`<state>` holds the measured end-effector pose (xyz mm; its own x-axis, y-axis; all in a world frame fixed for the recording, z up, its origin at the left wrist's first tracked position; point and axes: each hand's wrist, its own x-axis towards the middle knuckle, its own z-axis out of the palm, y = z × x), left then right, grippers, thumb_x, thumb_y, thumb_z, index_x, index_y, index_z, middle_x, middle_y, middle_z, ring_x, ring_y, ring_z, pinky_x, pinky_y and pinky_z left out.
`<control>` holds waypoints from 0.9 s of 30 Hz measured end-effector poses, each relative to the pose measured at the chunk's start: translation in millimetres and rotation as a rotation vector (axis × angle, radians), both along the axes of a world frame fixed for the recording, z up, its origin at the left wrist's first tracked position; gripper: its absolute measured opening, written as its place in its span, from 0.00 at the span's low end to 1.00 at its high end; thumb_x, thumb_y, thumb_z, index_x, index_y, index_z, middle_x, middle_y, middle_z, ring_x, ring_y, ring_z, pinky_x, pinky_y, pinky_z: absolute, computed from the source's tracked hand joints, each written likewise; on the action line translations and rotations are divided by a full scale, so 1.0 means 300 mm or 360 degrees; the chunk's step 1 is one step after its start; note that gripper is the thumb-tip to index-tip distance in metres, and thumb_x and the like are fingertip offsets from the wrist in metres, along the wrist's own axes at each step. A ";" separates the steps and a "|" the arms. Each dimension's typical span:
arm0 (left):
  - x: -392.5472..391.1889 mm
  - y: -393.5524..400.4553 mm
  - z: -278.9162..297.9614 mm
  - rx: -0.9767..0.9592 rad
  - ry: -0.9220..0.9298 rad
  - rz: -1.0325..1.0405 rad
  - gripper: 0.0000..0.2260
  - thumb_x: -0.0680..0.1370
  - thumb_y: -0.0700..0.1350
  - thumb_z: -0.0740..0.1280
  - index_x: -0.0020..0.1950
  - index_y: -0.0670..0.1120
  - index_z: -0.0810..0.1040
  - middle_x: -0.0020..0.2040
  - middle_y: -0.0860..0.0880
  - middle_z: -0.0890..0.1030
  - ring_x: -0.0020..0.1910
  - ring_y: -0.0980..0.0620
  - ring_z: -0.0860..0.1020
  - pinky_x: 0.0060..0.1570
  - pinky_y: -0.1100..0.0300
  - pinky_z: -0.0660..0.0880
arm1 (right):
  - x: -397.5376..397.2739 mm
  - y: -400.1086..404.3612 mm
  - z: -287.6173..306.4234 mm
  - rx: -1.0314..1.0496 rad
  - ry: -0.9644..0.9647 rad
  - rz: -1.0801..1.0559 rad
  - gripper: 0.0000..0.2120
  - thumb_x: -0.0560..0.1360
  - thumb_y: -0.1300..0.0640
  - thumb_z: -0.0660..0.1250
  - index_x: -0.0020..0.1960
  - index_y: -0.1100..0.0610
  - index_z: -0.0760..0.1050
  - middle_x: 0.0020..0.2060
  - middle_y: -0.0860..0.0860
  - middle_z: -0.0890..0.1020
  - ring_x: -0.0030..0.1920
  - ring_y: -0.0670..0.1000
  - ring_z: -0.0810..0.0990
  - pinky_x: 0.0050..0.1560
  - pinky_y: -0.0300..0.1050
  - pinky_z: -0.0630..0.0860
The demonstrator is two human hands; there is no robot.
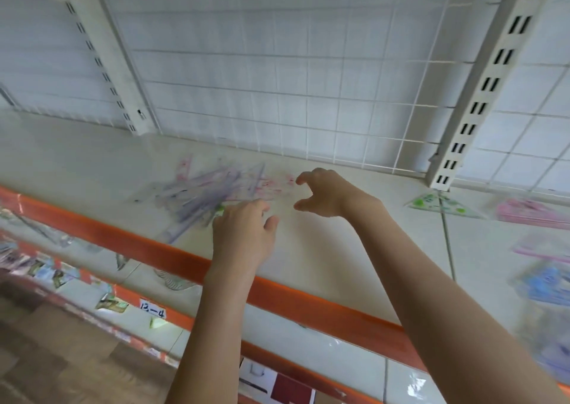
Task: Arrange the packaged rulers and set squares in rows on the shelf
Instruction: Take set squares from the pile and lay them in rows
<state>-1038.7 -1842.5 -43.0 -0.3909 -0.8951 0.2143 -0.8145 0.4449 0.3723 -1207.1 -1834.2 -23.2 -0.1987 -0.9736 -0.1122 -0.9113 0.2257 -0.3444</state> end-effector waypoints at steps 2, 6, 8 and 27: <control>0.025 -0.031 0.002 -0.0005 0.0027 -0.0006 0.16 0.77 0.52 0.64 0.62 0.48 0.77 0.58 0.48 0.80 0.60 0.46 0.75 0.59 0.51 0.71 | -0.011 -0.071 0.005 0.0040 -0.0041 -0.0018 0.28 0.75 0.48 0.66 0.72 0.51 0.62 0.68 0.54 0.67 0.69 0.56 0.63 0.65 0.50 0.66; 0.060 -0.071 0.002 0.0051 0.0050 -0.0037 0.16 0.78 0.52 0.64 0.63 0.48 0.76 0.56 0.49 0.80 0.59 0.48 0.74 0.57 0.53 0.72 | -0.038 -0.180 0.013 0.0142 -0.0134 -0.0115 0.34 0.70 0.44 0.71 0.72 0.49 0.63 0.68 0.54 0.69 0.69 0.56 0.65 0.67 0.53 0.66; 0.070 -0.082 -0.001 0.0069 0.0066 -0.0060 0.15 0.78 0.52 0.64 0.63 0.48 0.75 0.54 0.50 0.80 0.57 0.49 0.74 0.55 0.54 0.72 | -0.034 -0.220 0.006 0.0213 -0.0099 -0.0109 0.35 0.68 0.42 0.72 0.71 0.48 0.64 0.68 0.53 0.68 0.69 0.56 0.64 0.67 0.55 0.65; 0.068 -0.235 0.000 0.0104 0.0126 -0.0145 0.08 0.78 0.48 0.64 0.52 0.47 0.79 0.52 0.47 0.81 0.54 0.47 0.77 0.50 0.54 0.72 | -0.036 -0.115 0.063 0.0411 -0.0358 -0.0294 0.07 0.71 0.55 0.72 0.45 0.58 0.78 0.35 0.48 0.82 0.34 0.44 0.80 0.33 0.36 0.72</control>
